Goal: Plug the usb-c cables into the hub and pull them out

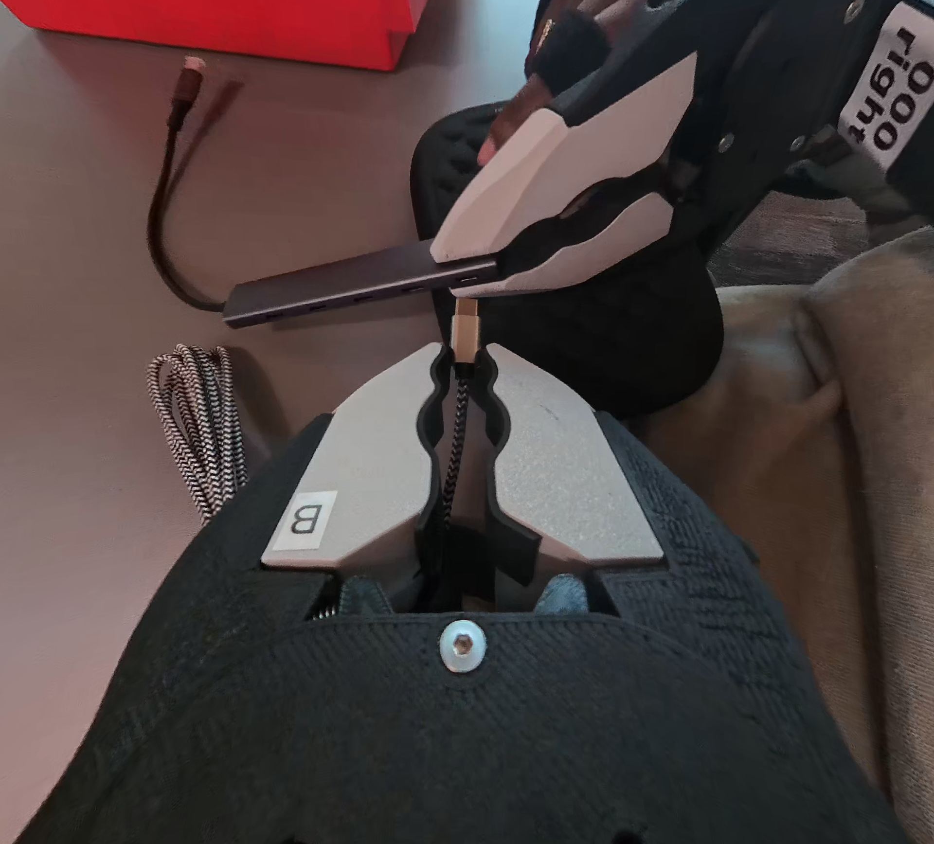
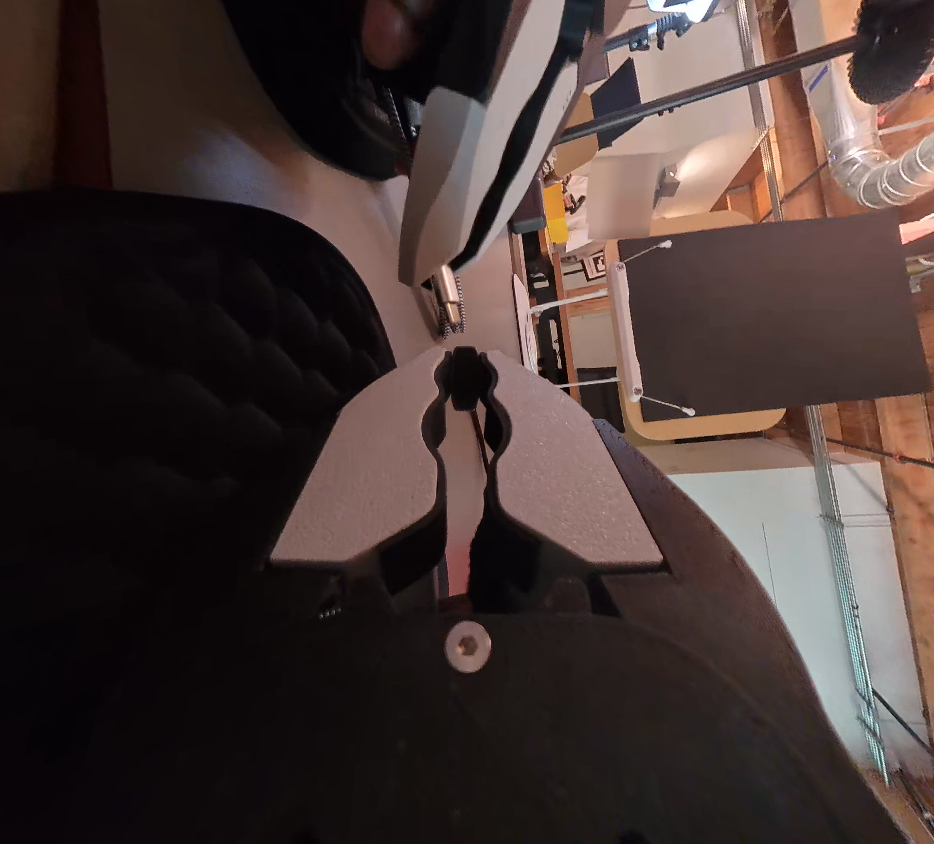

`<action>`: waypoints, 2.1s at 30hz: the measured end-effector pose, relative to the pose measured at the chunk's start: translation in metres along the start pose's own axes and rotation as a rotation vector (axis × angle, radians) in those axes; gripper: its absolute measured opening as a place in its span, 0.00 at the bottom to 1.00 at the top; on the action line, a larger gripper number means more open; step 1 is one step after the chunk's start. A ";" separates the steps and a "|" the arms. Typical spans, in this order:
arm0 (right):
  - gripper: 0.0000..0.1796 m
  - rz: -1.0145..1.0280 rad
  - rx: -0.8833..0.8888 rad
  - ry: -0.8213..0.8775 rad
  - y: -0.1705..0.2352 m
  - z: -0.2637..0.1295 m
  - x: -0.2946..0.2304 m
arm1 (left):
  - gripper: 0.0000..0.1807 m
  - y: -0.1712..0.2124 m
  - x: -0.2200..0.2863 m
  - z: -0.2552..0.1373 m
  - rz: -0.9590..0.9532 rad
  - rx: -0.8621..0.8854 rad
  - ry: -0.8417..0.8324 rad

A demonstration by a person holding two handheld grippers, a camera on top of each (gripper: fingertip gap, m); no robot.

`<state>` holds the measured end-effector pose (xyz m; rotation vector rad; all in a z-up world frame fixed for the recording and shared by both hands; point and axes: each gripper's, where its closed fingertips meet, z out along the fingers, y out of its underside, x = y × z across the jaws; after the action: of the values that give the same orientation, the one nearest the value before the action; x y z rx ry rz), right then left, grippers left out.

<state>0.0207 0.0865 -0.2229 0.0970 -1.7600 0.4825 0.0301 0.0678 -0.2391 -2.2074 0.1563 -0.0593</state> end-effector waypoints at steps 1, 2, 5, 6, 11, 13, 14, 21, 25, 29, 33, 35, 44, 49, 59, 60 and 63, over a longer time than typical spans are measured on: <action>0.05 -0.008 0.006 -0.007 -0.001 0.000 -0.001 | 0.06 0.001 0.001 0.001 -0.001 -0.011 0.011; 0.05 -0.021 0.010 -0.015 -0.002 0.001 -0.002 | 0.06 0.002 0.001 0.002 -0.001 -0.022 0.017; 0.05 -0.058 0.025 -0.032 -0.006 0.002 -0.005 | 0.06 0.005 0.002 0.005 -0.009 -0.050 0.031; 0.05 -0.067 0.021 -0.036 -0.005 0.002 -0.005 | 0.06 0.005 0.002 0.005 -0.019 -0.048 0.038; 0.05 -0.151 0.000 -0.013 -0.006 0.003 -0.003 | 0.06 0.003 0.001 0.002 -0.073 -0.024 0.075; 0.05 -0.191 -0.012 0.012 -0.007 0.005 0.000 | 0.06 0.000 0.001 0.000 -0.095 0.002 0.094; 0.05 -0.207 -0.018 0.026 -0.007 0.006 0.002 | 0.06 -0.001 0.000 -0.001 -0.106 0.013 0.097; 0.05 -0.241 -0.035 0.038 -0.006 0.007 0.003 | 0.06 -0.006 -0.002 -0.007 -0.132 0.062 0.113; 0.05 -0.246 -0.038 0.043 -0.006 0.007 0.003 | 0.06 -0.002 -0.001 -0.003 -0.117 0.028 0.102; 0.05 -0.271 -0.048 0.042 -0.006 0.007 0.003 | 0.06 -0.001 -0.002 -0.002 -0.123 0.015 0.103; 0.05 -0.306 -0.050 0.046 -0.008 0.008 0.003 | 0.06 -0.002 -0.001 -0.003 -0.127 0.023 0.115; 0.05 -0.307 -0.048 0.051 -0.008 0.008 0.004 | 0.06 -0.003 -0.001 -0.004 -0.140 0.038 0.127; 0.05 -0.276 -0.046 0.051 -0.006 0.008 0.004 | 0.06 -0.007 -0.003 -0.009 -0.159 0.076 0.132; 0.05 -0.280 -0.047 0.053 -0.006 0.008 0.004 | 0.06 -0.003 -0.002 -0.005 -0.143 0.046 0.124; 0.05 -0.293 -0.038 0.051 -0.008 0.008 0.004 | 0.06 -0.002 -0.001 -0.005 -0.144 0.036 0.131; 0.05 -0.297 -0.038 0.049 -0.008 0.008 0.004 | 0.06 -0.002 -0.001 -0.004 -0.141 0.030 0.130; 0.05 -0.304 -0.036 0.045 -0.008 0.008 0.004 | 0.06 -0.001 -0.001 -0.004 -0.141 0.022 0.134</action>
<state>0.0150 0.0769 -0.2185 0.3202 -1.6724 0.2298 0.0291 0.0652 -0.2361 -2.1897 0.0738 -0.2861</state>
